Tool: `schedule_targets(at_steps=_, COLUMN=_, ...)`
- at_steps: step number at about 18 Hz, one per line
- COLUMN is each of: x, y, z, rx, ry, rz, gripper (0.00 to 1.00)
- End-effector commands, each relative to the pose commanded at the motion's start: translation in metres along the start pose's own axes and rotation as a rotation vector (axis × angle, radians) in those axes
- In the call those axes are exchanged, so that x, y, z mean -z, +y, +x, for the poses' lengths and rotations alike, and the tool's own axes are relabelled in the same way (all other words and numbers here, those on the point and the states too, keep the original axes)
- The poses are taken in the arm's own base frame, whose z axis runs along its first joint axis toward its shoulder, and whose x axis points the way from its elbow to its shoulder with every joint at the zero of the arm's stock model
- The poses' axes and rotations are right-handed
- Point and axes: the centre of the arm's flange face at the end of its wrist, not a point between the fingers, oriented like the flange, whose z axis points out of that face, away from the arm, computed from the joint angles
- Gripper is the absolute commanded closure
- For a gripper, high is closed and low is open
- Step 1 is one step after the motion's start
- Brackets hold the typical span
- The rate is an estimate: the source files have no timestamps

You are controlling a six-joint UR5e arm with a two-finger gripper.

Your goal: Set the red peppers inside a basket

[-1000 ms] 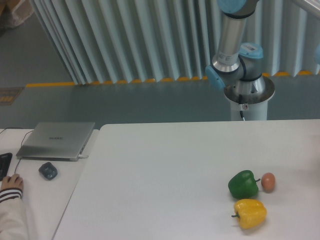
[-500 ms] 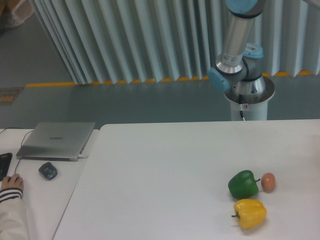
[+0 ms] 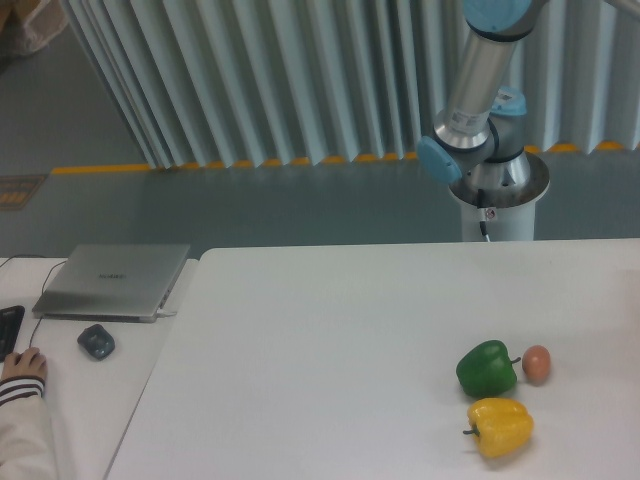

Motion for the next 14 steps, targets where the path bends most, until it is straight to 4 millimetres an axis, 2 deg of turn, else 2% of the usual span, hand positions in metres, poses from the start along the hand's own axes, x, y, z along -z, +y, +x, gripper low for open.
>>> schedule_targets(at_steps=3, x=0.003, y=-0.002, z=0.000, rx=0.030, ry=-0.001, rz=-0.003, gripper=0.00)
schedule_targets(at_steps=8, x=0.010, y=-0.017, z=-0.017, rx=0.143, ry=-0.113, rz=0.060, gripper=0.00)
schedule_targets(at_steps=10, x=0.021, y=-0.031, z=-0.030, rx=0.188, ry=-0.147, rz=0.073, gripper=0.00)
schedule_targets(at_steps=14, x=0.041, y=-0.087, z=-0.082, rx=0.338, ry=-0.163, rz=0.090, gripper=0.00)
